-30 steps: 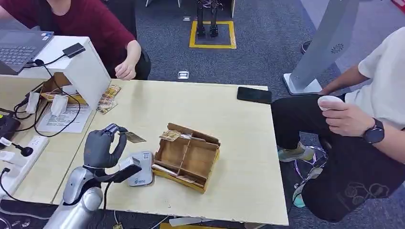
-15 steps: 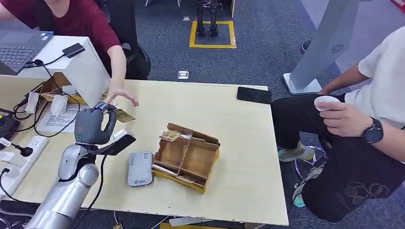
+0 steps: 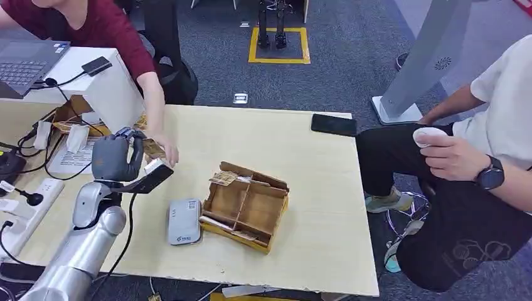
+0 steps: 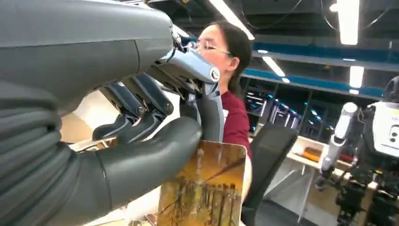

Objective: Pass the card to the sensor for recognition and then transmit it.

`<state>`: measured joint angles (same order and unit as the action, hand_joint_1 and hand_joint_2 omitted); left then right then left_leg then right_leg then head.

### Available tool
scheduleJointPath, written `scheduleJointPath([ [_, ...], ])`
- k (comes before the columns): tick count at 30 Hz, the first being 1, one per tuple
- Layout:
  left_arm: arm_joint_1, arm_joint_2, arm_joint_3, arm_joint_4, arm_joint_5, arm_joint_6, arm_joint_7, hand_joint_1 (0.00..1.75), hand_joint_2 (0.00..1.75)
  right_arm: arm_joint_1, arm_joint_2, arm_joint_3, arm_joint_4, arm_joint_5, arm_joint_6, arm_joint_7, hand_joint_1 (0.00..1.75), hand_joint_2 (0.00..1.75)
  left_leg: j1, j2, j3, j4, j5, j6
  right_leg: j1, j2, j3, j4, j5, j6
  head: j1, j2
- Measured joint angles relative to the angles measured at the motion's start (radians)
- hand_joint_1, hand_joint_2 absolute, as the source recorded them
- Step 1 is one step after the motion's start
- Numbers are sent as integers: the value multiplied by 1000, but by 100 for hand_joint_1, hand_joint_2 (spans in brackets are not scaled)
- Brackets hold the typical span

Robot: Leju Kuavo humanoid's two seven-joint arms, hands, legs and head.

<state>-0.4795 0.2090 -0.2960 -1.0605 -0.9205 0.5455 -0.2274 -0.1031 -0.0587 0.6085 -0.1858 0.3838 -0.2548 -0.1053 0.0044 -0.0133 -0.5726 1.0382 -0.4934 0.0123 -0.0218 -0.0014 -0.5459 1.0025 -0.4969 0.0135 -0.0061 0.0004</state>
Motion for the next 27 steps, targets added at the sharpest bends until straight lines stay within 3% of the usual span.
scheduleJointPath([
  [20, -24, -1, 3, 51, 2, 1, -2, 175, 175, -1, 0, -5, 0, 8, 0, 0, 0, 0, 0, 0, 0, 0, 0, 0, 0, 0, 0, 0, 0, 0, 0, 0],
  [21, -25, -1, 3, 54, 2, 0, -2, 0, 175, -1, 0, -5, 0, 8, 0, 0, 0, 0, 0, 0, 0, 0, 0, 0, 0, 0, 0, 0, 0, 0, 0, 0],
  [27, -26, -3, 9, 58, 20, 28, -9, 0, 175, -1, 0, -5, 0, 11, 0, 0, 0, 0, 0, 0, 0, 0, 0, 0, 0, 0, 0, 0, 0, 0, 0, 0],
])
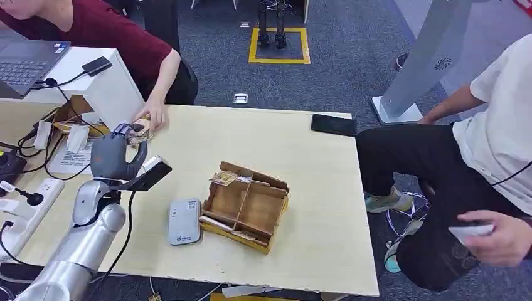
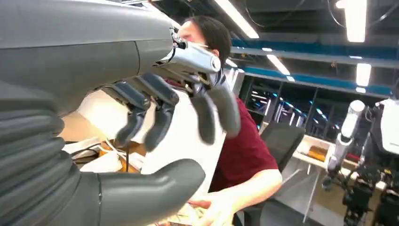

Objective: Pass the card to the sensor for recognition and then transmit it.

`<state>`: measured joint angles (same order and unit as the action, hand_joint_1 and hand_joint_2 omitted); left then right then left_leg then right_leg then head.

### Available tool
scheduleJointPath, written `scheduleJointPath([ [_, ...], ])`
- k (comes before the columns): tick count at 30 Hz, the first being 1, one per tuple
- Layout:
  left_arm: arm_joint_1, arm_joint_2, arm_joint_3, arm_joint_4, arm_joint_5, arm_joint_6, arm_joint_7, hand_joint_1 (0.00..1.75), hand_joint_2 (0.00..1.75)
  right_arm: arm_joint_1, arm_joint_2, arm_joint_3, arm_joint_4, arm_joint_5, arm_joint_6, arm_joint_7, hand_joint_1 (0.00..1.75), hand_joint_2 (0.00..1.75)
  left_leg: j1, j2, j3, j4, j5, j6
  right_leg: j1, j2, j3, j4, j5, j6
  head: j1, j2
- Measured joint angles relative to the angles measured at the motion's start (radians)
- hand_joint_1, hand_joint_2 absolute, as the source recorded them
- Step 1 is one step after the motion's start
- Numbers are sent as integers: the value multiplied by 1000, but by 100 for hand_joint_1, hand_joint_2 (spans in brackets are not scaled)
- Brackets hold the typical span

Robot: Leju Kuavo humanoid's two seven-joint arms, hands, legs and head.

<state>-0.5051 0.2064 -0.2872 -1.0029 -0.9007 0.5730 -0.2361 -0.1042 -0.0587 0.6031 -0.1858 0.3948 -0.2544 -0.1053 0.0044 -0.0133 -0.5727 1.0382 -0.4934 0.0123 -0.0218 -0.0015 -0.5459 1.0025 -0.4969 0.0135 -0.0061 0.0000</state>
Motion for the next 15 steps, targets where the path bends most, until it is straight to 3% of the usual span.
scheduleJointPath([
  [7, 7, 7, 59, 1, 35, 89, 29, 0, 175, 2, 0, -8, 0, -4, -7, 0, 0, 0, 0, 0, -1, 0, 0, 0, 0, 0, 0, 0, 0, 0, 0, 0],
  [10, 30, 22, 141, 3, 64, 111, 30, 0, 175, 9, 0, -20, 0, -10, -20, 0, 0, 0, 0, 2, -1, -1, 0, 0, 0, 2, 0, 1, 0, 0, 0, 0],
  [15, 113, 87, 477, 32, 193, 120, -186, 0, 175, 44, 0, -43, 3, -27, -37, -3, 0, 0, 2, 8, -1, -1, -1, -2, 1, 8, -4, 1, -1, -1, -1, 0],
])
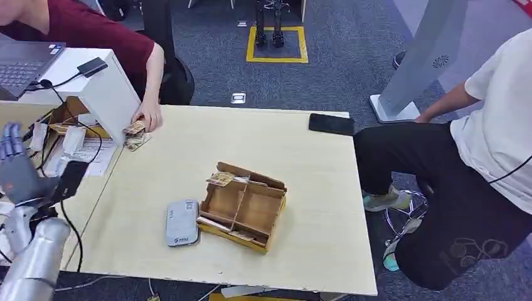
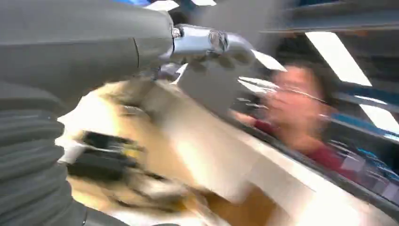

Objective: Pass the card to the sensor for recognition and then transmit it.

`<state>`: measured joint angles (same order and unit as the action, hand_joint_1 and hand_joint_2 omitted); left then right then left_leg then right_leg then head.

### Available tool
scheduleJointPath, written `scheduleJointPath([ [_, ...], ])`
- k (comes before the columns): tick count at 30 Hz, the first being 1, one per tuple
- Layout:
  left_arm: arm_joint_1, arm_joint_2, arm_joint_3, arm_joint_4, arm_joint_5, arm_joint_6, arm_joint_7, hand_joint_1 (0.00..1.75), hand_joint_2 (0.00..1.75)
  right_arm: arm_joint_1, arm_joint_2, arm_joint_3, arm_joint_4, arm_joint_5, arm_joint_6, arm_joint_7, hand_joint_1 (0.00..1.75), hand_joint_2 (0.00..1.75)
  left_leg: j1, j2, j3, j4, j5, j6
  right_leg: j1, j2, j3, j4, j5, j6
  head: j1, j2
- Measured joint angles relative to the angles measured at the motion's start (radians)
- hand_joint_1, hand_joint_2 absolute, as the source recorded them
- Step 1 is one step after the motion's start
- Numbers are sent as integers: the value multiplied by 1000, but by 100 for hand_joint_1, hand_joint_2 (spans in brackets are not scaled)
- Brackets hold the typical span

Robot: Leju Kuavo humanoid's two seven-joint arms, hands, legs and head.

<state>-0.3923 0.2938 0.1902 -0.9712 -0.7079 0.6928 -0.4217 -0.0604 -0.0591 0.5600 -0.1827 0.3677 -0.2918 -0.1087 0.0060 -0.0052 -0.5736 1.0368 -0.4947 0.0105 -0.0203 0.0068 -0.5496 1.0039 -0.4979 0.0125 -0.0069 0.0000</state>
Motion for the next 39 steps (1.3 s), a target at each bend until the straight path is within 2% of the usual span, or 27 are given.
scheduleJointPath([
  [2, 48, 19, 117, 5, 85, 3, -43, 0, 175, 8, 0, -8, 2, -3, -4, -2, 0, 0, 1, -1, -1, -1, -1, -1, 0, -1, 0, 0, -1, -1, 0, 0],
  [6, 157, 57, 314, 28, 313, 3, -51, 0, 175, 23, 0, -24, 6, -12, -12, -11, 0, 0, 2, 2, 0, -1, -3, -3, 1, 3, 0, 0, -2, -2, 0, 0],
  [8, 201, 78, 410, 62, 373, 0, -82, 0, 175, 31, 0, -31, 8, -12, -16, -15, 0, 0, 3, 1, 0, 0, -3, -3, 1, 1, -1, -1, -2, -2, 0, 0],
  [11, 235, 92, 480, 93, 380, 1, -98, 0, 175, 31, 0, -34, 9, -12, -17, -15, 0, 0, 3, -6, -1, 0, -2, -3, 1, -6, 1, -1, -3, -3, 0, 0],
  [14, 254, 100, 552, 124, 302, 1, -46, 0, 175, 28, 0, -36, 9, -13, -18, -15, 0, 0, 3, -7, -1, 0, -3, -3, 2, -8, 5, -1, -3, -2, 2, 0],
  [17, 300, 102, 694, 198, 386, -32, -17, 0, 175, 33, 0, -44, 10, -16, -19, -15, 0, 0, 2, -1, 3, -1, -4, -4, 1, 0, 4, -1, -3, -3, 2, 0],
  [18, 319, 93, 743, 222, 411, -39, -1, 0, 175, 36, 0, -46, 10, -20, -19, -15, 0, 0, 2, 1, 4, 0, -5, -3, 1, 1, 4, -1, -3, -3, 0, 0],
  [19, 336, 72, 797, 246, 422, -42, 24, 0, 175, 40, 0, -50, 11, -23, -19, -13, 0, 175, 1, 0, 4, 0, -5, -3, 1, 1, 3, -2, -3, -2, 0, 0],
  [22, 372, -17, 892, 300, 397, -27, 93, 0, 175, 43, 0, -61, 14, -45, -17, 11, 0, 175, 0, -6, 3, 0, -6, -2, 0, -5, 4, -3, -6, 0, 0, 0],
  [23, 376, -66, 917, 318, 378, -21, 122, 0, 175, 42, 0, -70, 14, -65, -8, 15, 0, 175, 0, -8, 3, 0, -6, -1, 0, -8, 5, -4, -6, 1, 0, 0],
  [24, 377, -97, 936, 337, 361, -20, 145, 0, 175, 42, 0, -82, 15, -84, 1, 16, 0, 175, -1, -9, 3, 0, -6, 0, -1, -9, 5, -4, -6, 1, 0, 0],
  [27, 381, -192, 973, 391, 337, -18, 174, 0, 175, 42, 0, -109, 15, -108, 3, 18, 0, 175, -2, -9, 2, 0, -6, 1, -2, -10, 7, -4, -5, 1, 1, 0],
  [30, 381, -236, 991, 416, 328, -15, 185, 0, 175, 43, 0, -126, 15, -113, 9, 18, 0, 175, -2, -9, 3, 0, -6, 1, -2, -10, 7, -4, -5, 2, 1, 0],
  [34, 379, -287, 1008, 464, 279, -23, 307, 0, 175, 43, 0, -150, 15, -139, 35, -5, 0, 175, -3, -9, 4, 0, -5, 1, -3, -10, 7, -4, -5, 2, 0, 0],
  [35, 379, -301, 1006, 475, 275, -24, 318, 0, 0, 45, 1, -161, 15, -143, 37, -10, 0, 175, -3, -9, 4, 0, -5, 1, -3, -10, 7, -4, -5, 2, 0, 0],
  [39, 389, -330, 948, 499, 297, -69, 332, 0, 0, 56, 4, -200, 5, -161, 55, -13, 0, 175, -2, -9, 4, 0, -5, 1, -2, -10, 7, -4, -5, 2, 1, 0],
])
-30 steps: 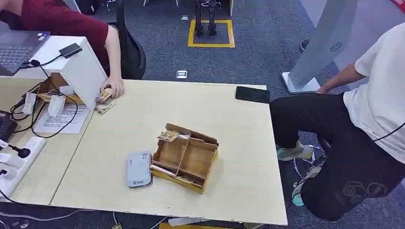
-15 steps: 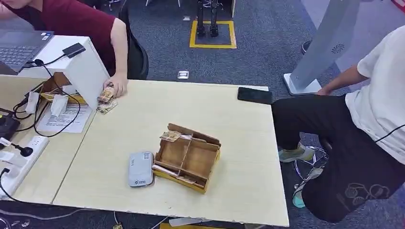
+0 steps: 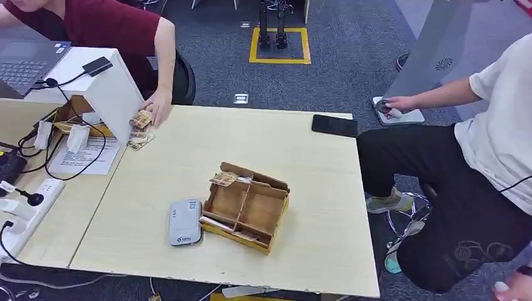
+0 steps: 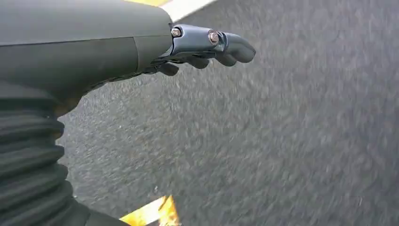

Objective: Pass the card to the sensor for recognition and then transmit it.

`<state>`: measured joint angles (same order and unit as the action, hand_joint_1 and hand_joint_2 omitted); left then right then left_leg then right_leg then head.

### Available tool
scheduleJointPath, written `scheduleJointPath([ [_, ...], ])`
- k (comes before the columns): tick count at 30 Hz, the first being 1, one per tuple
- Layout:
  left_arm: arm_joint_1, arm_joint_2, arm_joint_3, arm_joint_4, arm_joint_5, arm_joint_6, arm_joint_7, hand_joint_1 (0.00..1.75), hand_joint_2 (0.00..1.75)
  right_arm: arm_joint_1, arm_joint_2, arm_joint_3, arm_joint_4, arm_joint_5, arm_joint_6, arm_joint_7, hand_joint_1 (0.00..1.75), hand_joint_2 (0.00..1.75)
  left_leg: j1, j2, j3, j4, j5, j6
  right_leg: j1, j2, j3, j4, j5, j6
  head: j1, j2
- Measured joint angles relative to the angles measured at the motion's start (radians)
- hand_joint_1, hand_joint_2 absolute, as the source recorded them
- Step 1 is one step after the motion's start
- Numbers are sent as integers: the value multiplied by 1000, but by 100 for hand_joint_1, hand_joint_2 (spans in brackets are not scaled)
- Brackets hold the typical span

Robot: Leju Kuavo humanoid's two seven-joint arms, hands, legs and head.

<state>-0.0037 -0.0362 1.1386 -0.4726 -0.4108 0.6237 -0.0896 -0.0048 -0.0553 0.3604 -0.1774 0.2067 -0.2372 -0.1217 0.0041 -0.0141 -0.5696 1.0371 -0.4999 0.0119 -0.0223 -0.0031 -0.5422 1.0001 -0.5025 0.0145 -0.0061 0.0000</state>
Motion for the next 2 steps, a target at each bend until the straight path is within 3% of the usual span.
scheduleJointPath([
  [1, 1, -4, -27, 3, 13, -21, 5, 0, 0, 4, 0, -13, -5, -9, 8, 5, 0, 0, 0, 0, 0, 0, 0, 0, 0, 0, 0, 0, 0, 0, 0, 0],
  [2, 3, -6, -50, 5, 22, -35, 9, 0, 0, 8, 1, -20, -9, -13, 14, 6, 0, 0, 0, 0, 0, 0, 0, 0, 0, 0, 0, 0, 0, 0, 0, 0],
])
